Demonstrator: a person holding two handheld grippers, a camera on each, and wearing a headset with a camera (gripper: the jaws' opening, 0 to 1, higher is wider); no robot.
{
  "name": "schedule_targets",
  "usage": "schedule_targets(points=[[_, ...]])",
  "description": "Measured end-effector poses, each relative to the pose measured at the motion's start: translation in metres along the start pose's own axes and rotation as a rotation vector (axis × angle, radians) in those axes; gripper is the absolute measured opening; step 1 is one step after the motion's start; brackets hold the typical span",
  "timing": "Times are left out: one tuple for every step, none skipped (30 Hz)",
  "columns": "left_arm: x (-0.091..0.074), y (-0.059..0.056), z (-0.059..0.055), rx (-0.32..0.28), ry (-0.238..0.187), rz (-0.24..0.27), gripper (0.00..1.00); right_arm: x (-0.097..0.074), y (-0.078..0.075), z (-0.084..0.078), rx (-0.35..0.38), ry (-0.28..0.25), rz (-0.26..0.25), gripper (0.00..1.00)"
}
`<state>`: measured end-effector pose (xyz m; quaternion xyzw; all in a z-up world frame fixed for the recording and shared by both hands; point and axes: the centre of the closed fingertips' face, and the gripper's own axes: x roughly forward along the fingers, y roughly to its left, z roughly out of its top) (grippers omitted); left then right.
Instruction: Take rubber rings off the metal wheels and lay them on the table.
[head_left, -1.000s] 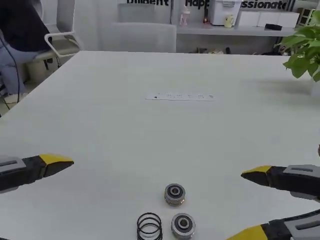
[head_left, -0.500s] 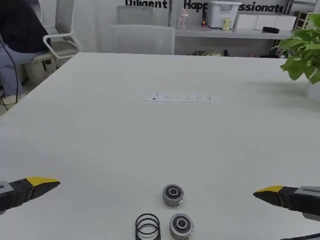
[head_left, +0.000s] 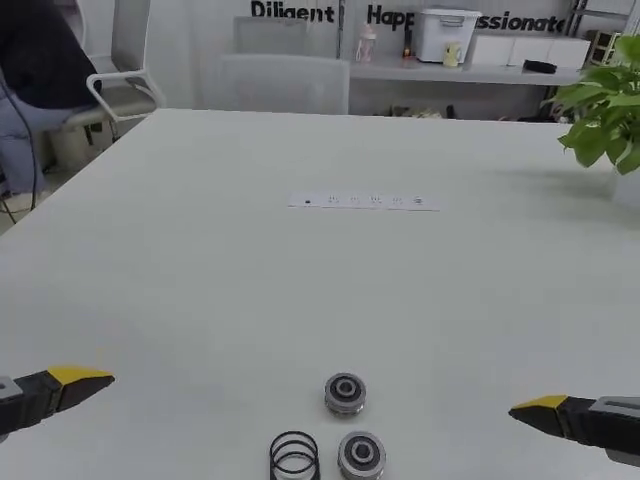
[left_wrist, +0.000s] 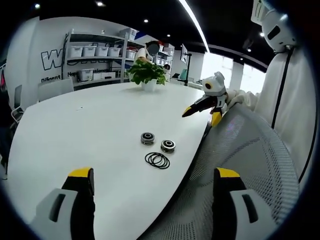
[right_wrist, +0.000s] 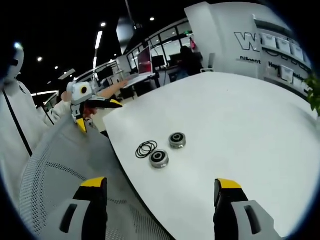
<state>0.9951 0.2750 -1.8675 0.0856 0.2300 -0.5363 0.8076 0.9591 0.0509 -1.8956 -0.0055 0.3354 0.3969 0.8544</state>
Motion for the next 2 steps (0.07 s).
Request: schedule_targets(points=[[0.0001,0.0001,-0.0006,-0.001,0.002,0.0,0.98,0.0,-0.0003,-0.0012,0.0,0.004,0.0,0.87],[0.0002,0.0001,-0.0009,-0.005,0.003,0.0,0.99,0.0002,-0.0005,-0.0035,0.0,0.014,0.001,0.87]])
